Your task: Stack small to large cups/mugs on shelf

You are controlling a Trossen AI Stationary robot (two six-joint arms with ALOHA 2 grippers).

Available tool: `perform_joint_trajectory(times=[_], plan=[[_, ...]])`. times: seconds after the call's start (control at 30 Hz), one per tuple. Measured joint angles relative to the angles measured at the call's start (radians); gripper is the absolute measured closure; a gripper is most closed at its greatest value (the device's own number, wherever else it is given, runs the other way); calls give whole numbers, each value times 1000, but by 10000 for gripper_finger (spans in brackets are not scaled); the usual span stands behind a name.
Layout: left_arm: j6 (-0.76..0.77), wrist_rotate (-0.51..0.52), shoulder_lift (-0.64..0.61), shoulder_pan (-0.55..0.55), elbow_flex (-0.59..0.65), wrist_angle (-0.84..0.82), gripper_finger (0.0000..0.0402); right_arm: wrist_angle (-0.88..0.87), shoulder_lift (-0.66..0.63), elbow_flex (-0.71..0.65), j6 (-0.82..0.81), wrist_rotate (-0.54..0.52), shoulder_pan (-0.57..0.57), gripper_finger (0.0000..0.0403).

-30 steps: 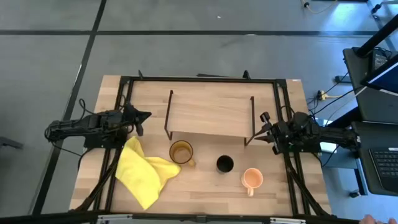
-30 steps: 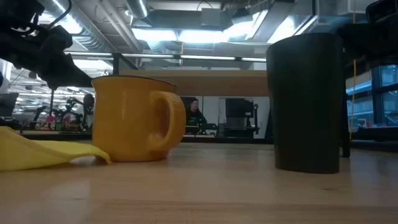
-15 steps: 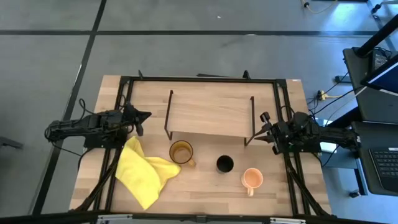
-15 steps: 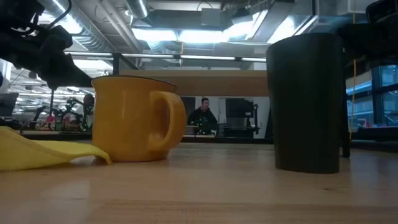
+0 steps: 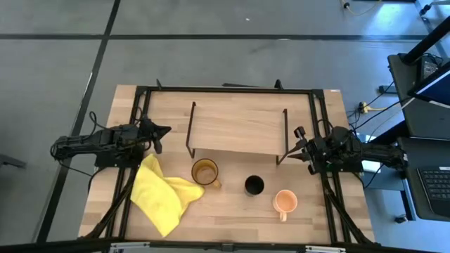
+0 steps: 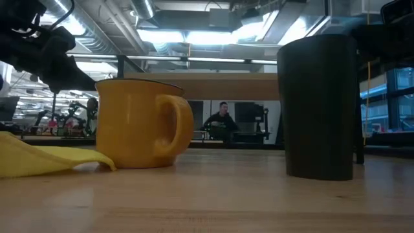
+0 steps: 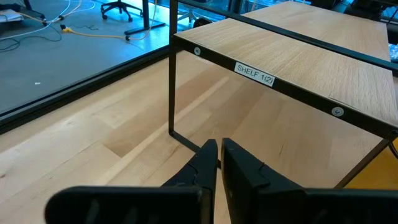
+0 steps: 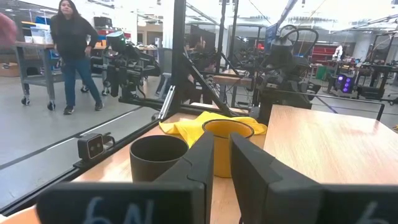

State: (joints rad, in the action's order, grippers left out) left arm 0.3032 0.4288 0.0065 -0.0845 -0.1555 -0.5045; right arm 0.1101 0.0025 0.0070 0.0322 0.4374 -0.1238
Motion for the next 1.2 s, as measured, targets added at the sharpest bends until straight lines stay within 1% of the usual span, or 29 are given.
perform_joint_trajectory(times=[0.37, 0.4, 0.47, 0.57, 0.6, 0.63, 0.73, 0.83, 0.87, 0.97, 1.0, 1.03, 1.07, 1.13, 1.2], plan=[[0, 0, 0, 0, 0, 0, 386, 0, 0, 0, 0, 0, 0, 350], [-1, 14, 0, 0, 0, 0, 386, 0, 0, 0, -1, 0, 0, 350], [-48, 153, 0, -3, 0, -1, 386, 0, 0, 0, -2, 0, 0, 350], [-213, 342, 0, -2, 0, 4, 386, 0, 0, 0, -1, 0, 0, 350], [-220, 397, 0, -3, 1, 12, 386, 0, 0, 0, -2, 0, 0, 350], [-203, 425, 0, -3, 2, 19, 386, 0, 0, 0, -2, 0, 0, 350], [-164, 427, -1, -10, 8, 65, 386, 0, 0, 0, 0, 0, 0, 350], [-143, 393, 0, -10, 8, 86, 386, -3, 0, 0, -1, 0, 0, 350], [-110, 368, 0, -10, 8, 112, 386, -4, 0, 0, 0, 0, 0, 350], [80, 238, 0, -9, 8, 216, 386, -11, 0, 0, -2, 0, 0, 350], [123, 211, 0, -8, 8, 250, 386, -12, 0, 0, -1, 0, 0, 350], [131, 202, 0, -9, 8, 279, 386, -13, 0, 0, 0, 0, 0, 350], [112, 213, 0, -9, 7, 300, 386, -13, 0, 0, 0, 0, 0, 350], [87, 260, 0, -13, 7, 320, 386, -13, 0, 0, -2, 0, 0, 350], [110, 264, 0, -14, 7, 339, 386, -13, 0, 0, 0, 0, 0, 350]])
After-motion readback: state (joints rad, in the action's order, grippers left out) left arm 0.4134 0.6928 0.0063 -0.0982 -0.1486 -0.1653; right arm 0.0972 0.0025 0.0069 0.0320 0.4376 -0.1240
